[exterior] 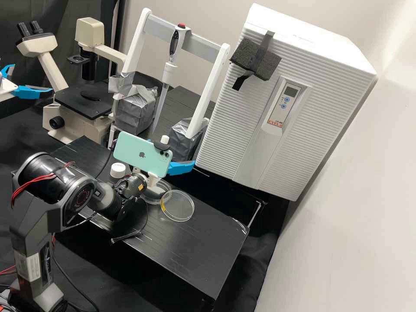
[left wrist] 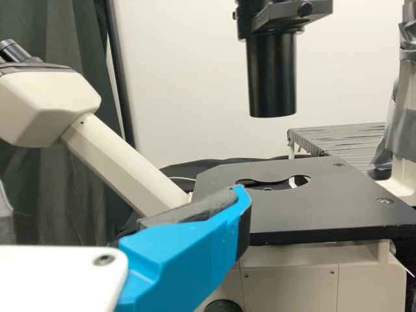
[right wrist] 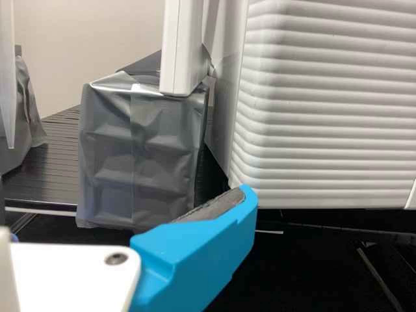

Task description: Close the bottle

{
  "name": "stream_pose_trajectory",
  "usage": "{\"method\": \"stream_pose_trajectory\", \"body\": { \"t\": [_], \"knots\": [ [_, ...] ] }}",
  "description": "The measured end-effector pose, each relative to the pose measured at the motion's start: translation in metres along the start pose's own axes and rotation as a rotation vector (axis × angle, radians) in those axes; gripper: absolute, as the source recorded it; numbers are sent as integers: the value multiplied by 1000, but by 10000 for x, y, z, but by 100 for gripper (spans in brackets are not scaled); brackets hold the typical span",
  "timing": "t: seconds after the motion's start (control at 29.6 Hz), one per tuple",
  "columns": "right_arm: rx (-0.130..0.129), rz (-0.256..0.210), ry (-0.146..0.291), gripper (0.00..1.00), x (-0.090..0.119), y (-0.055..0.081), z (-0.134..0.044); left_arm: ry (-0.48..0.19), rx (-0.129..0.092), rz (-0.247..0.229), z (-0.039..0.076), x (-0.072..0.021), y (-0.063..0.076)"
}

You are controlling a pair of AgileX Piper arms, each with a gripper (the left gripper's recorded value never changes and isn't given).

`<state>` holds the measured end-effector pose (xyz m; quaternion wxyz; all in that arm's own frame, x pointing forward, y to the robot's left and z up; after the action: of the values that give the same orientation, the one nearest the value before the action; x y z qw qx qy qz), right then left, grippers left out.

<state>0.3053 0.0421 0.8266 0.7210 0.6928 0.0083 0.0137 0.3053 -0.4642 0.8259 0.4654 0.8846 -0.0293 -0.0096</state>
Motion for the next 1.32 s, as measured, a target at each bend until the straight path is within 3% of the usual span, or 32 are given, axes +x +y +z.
{"method": "stream_pose_trajectory", "body": {
  "t": [0.27, 0.37, 0.57, 0.64, 0.78, 0.91, 1.11, 1.32],
  "knots": [
    [0, 0, 0, 100, 0, 0, 0, 0, 0, 0, 0, 0, 0],
    [0, 0, 0, 100, 0, 0, 0, -14, 17, -3, -9, -15, -5],
    [0, 0, 0, 100, 0, 0, 0, -126, 15, 19, 51, -218, 37],
    [0, 0, 0, 100, 0, 0, 0, -187, 30, 34, 108, -305, 55],
    [0, 0, 0, 100, 0, 0, 0, -312, 3, 81, 199, -492, 126],
    [0, 0, 0, 100, 0, 0, 0, -405, -4, 71, 223, -672, 154],
    [0, 0, 0, 100, 0, 0, 0, -412, -57, 13, 86, -894, 156],
    [0, 0, 0, 100, 0, 0, 0, -404, -110, -68, 42, -1059, 17]
  ]
}}
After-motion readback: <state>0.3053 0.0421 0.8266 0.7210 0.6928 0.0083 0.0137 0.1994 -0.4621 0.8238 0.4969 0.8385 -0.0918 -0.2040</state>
